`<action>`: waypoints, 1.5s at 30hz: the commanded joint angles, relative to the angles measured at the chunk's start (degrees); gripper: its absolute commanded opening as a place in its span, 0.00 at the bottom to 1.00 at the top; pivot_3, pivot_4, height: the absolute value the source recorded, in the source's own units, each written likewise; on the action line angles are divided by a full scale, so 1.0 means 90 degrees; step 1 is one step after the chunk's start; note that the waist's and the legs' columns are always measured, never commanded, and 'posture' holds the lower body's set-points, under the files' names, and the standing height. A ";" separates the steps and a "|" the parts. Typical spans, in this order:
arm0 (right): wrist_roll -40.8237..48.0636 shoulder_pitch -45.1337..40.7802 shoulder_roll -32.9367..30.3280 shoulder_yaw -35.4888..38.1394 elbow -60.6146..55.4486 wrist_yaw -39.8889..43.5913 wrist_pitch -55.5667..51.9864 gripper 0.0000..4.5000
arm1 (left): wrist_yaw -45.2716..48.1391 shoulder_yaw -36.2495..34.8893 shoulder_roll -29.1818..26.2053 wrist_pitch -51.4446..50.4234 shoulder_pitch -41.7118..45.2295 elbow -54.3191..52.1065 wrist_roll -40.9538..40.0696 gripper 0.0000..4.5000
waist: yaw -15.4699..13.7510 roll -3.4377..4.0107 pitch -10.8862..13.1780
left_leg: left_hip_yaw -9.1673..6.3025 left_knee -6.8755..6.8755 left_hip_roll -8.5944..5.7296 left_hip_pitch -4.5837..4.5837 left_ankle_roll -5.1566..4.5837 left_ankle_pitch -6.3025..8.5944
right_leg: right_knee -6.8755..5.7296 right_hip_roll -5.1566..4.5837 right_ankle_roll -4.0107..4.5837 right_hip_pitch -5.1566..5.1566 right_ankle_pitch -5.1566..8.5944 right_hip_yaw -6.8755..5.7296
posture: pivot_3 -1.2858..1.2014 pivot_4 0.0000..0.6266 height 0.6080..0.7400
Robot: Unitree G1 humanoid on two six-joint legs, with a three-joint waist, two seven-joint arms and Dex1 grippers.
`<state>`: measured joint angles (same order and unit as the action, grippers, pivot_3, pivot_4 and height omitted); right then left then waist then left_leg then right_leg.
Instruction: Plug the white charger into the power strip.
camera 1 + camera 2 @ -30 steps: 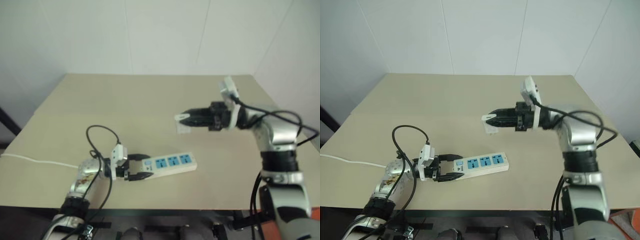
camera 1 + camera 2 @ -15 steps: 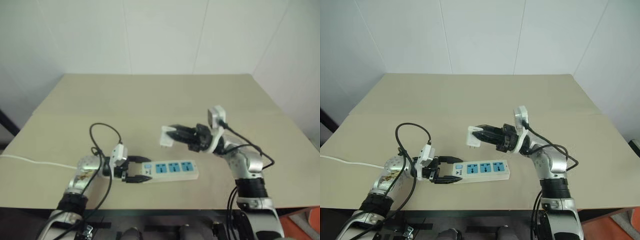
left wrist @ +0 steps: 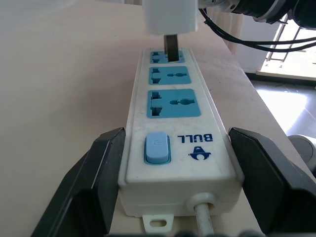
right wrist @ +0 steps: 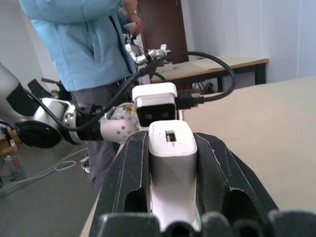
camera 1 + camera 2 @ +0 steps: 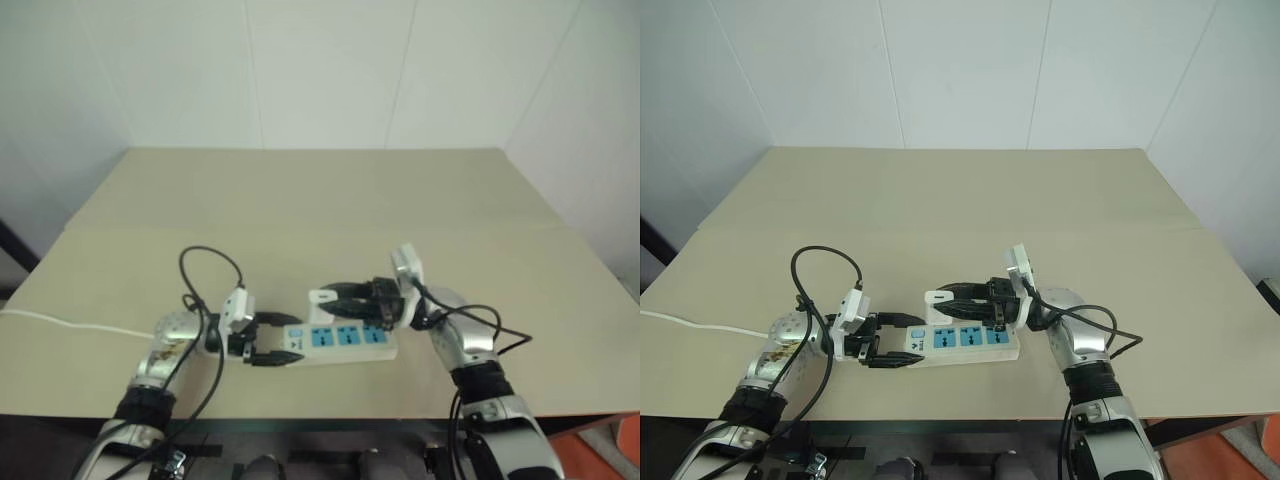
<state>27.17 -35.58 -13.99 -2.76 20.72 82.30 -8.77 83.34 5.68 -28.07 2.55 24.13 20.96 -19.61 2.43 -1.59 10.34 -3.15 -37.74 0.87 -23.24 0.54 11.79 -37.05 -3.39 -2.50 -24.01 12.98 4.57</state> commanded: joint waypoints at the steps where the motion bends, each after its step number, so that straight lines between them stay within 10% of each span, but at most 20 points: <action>1: -0.0052 -0.0190 -0.0013 0.0043 0.0357 0.0177 0.0412 0.25 | 0.0060 0.0137 -0.0031 -0.0055 -0.0085 -0.0110 0.0071 0.70 | -0.0001 0.0000 0.0000 | 0.0000 0.0000 0.0000 0.0000 0.0000 0.0000 | 0.0000 0.0000 0.0000 0.0001 0.0000 0.0000 | 0.52 0.24 1.00; 45: -0.0487 -0.0027 0.0094 -0.0141 0.1194 0.0235 0.1286 0.25 | -0.0109 0.0114 -0.0087 -0.0042 -0.0187 -0.0197 0.0098 0.70 | 0.0003 0.0001 -0.0001 | 0.0000 0.0000 0.0000 0.0008 0.0000 0.0000 | 0.0000 0.0000 0.0008 0.0008 -0.0005 0.0001 | 0.52 0.24 1.00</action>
<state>23.54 -36.06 -12.82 -3.90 31.08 84.19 1.71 82.11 5.80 -28.27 2.44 23.23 19.67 -19.61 2.45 -1.58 10.34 -3.15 -37.74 0.87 -23.17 0.54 11.79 -37.05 -3.39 -2.42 -23.94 12.94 4.57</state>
